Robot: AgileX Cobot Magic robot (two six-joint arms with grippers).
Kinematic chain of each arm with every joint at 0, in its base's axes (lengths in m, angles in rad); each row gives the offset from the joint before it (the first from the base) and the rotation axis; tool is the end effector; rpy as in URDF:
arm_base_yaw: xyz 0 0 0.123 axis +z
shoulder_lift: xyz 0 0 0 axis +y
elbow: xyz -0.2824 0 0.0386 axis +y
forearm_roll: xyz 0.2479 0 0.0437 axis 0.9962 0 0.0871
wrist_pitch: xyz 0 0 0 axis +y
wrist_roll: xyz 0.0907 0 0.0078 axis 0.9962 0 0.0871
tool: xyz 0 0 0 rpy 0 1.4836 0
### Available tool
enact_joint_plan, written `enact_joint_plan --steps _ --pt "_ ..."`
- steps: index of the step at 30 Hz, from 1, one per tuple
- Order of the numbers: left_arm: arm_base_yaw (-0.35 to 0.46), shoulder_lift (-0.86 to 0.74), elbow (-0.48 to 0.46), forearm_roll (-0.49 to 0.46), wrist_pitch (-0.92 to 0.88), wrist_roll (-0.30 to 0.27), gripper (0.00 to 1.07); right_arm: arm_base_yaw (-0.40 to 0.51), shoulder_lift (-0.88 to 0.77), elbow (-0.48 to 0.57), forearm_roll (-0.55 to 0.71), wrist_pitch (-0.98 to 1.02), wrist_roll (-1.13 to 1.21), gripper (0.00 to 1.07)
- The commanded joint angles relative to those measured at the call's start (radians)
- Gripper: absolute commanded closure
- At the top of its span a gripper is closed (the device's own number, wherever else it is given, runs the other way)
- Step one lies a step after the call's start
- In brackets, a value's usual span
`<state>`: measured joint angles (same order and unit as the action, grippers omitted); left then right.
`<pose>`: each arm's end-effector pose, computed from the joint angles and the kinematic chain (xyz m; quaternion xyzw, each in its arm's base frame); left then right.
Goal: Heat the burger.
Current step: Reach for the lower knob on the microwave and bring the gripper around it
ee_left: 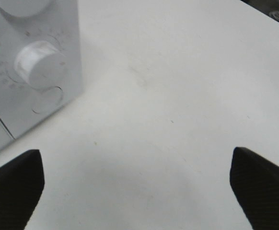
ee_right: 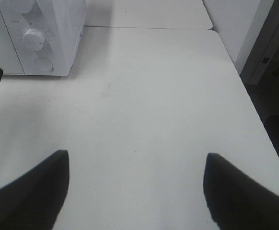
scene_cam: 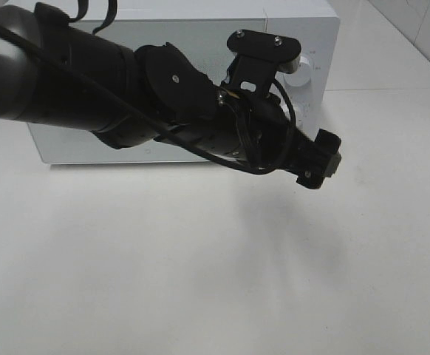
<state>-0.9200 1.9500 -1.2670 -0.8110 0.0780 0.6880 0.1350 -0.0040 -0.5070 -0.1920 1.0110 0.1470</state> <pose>0.2579 -0.3473 0.1934 0.3597 0.8201 -0.2430 0.3728 -0.0031 -0.0153 0.2844 0.0068 0.8331 -0.0183 0.5527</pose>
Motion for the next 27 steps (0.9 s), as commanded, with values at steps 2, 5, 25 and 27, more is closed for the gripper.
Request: enact_joint_plan --steps 2,5,25,27 --pt "0.003 -0.022 -0.005 0.033 0.124 0.004 0.06 -0.007 -0.027 0.004 -0.002 -0.011 0.010 0.32" --pt "0.026 -0.041 -0.005 0.109 0.228 0.003 0.06 -0.006 -0.027 0.004 -0.002 -0.011 0.010 0.32" --pt "0.414 -0.256 -0.005 0.360 0.885 -0.412 0.06 -0.006 -0.027 0.004 -0.002 -0.011 0.010 0.32" --pt "0.459 -0.291 -0.005 0.380 0.922 -0.438 0.06 -0.006 -0.027 0.004 -0.002 -0.011 0.010 0.32"
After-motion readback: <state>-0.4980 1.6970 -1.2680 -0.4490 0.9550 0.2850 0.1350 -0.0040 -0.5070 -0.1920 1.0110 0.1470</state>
